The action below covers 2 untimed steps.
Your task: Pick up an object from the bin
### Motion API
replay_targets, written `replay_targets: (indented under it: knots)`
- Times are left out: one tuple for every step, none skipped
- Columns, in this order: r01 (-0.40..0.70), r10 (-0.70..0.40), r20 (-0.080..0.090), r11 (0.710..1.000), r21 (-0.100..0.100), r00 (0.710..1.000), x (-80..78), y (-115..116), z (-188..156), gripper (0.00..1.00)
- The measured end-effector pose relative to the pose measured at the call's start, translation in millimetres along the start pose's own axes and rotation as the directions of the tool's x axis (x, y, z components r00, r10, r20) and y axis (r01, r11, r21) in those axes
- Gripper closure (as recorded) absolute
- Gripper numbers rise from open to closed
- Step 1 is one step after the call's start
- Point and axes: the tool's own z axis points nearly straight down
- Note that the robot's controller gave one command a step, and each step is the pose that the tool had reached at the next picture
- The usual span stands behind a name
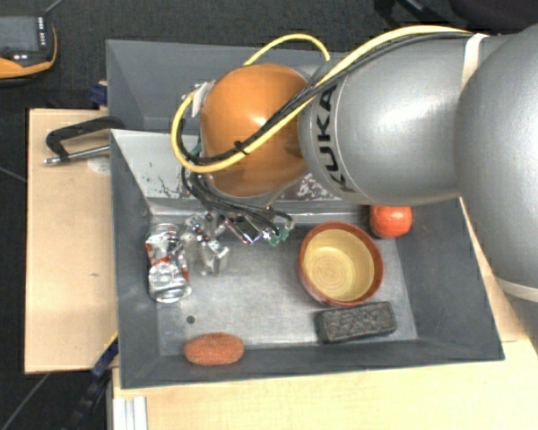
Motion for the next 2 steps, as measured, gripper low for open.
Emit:
replay_targets:
  knots:
    - [0.037,-0.037,0.005,0.999,0.001,0.999,4.7,-16.6,-2.0,1.00]
    - [0.042,-0.042,0.006,0.999,-0.002,0.999,29.4,17.0,1.9,1.00]
